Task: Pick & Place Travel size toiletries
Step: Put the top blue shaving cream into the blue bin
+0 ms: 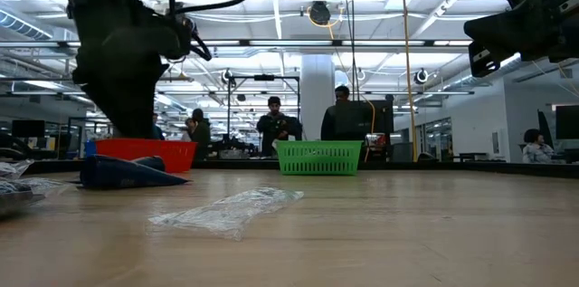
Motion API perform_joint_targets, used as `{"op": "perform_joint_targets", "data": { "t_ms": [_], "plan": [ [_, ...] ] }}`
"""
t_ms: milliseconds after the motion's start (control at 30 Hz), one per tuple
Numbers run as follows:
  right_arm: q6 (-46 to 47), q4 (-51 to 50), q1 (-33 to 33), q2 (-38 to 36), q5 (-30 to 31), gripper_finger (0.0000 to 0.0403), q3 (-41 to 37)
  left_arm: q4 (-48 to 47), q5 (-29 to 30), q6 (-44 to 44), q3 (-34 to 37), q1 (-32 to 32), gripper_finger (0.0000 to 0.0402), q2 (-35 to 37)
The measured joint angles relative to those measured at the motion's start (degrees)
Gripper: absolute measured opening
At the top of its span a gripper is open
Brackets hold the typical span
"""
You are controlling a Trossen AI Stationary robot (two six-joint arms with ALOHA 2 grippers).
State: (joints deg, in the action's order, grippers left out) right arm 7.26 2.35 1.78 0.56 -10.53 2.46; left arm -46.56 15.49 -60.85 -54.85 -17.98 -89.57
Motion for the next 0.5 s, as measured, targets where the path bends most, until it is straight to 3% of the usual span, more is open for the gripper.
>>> {"op": "perform_joint_targets", "data": {
  "t_ms": [233, 500],
  "plan": [
    [0.0, 0.0, 0.0, 0.0, 0.0, 0.0000, 0.0, -1.5, 1.0, -9.9, 0.0, 0.8, 0.0237, -2.4],
    [0.0, 0.0, 0.0, 0.0, 0.0, 0.0000, 0.0, -0.9, 0.7, -9.8, 0.0, 1.8, 0.0237, -8.4]
  ]
}}
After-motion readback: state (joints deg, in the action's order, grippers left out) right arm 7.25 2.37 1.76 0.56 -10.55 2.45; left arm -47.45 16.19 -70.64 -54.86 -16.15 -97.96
